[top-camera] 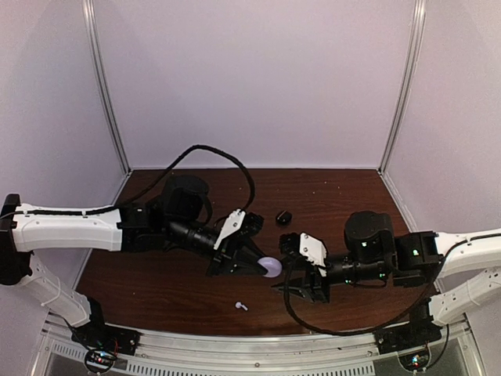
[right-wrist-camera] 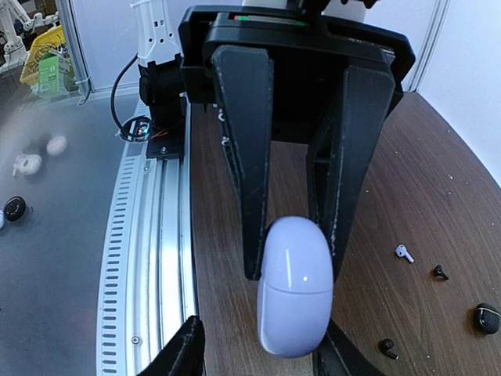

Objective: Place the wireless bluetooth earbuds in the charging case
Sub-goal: Pass from the left arm to the right, then open the charging case, then move the left earbud to the center of the board.

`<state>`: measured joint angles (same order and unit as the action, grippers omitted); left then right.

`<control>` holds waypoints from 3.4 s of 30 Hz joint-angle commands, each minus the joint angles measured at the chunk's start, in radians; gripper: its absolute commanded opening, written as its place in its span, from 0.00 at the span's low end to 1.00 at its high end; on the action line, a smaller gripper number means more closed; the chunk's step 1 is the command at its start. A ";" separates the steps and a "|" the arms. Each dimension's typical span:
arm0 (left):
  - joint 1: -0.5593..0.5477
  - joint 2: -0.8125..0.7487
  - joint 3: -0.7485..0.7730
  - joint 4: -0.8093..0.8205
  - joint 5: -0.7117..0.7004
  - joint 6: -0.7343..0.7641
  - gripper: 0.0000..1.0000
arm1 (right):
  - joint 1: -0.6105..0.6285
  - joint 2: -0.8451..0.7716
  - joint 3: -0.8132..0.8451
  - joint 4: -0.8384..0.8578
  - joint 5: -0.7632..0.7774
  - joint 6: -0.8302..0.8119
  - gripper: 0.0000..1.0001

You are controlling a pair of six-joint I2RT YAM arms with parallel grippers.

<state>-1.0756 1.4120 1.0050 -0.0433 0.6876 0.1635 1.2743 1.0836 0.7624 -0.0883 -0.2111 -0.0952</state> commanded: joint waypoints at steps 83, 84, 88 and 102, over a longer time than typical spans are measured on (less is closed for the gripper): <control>0.142 -0.156 -0.219 0.340 -0.300 -0.369 0.48 | -0.141 -0.202 -0.216 0.268 -0.062 0.094 0.12; 0.141 -0.160 -0.232 0.321 -0.299 -0.376 0.47 | -0.148 -0.209 -0.225 0.274 -0.066 0.095 0.12; 0.134 -0.196 -0.352 0.355 -0.303 -0.468 0.44 | -0.153 -0.219 -0.264 0.322 -0.075 0.166 0.13; -0.026 -0.246 -0.713 0.592 -0.468 -0.498 0.42 | -0.154 -0.211 -0.309 0.354 -0.099 0.201 0.12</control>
<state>-1.0859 1.1713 0.3527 0.3969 0.2619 -0.3473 1.1252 0.8753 0.4637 0.2268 -0.2909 0.0875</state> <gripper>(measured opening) 0.423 0.204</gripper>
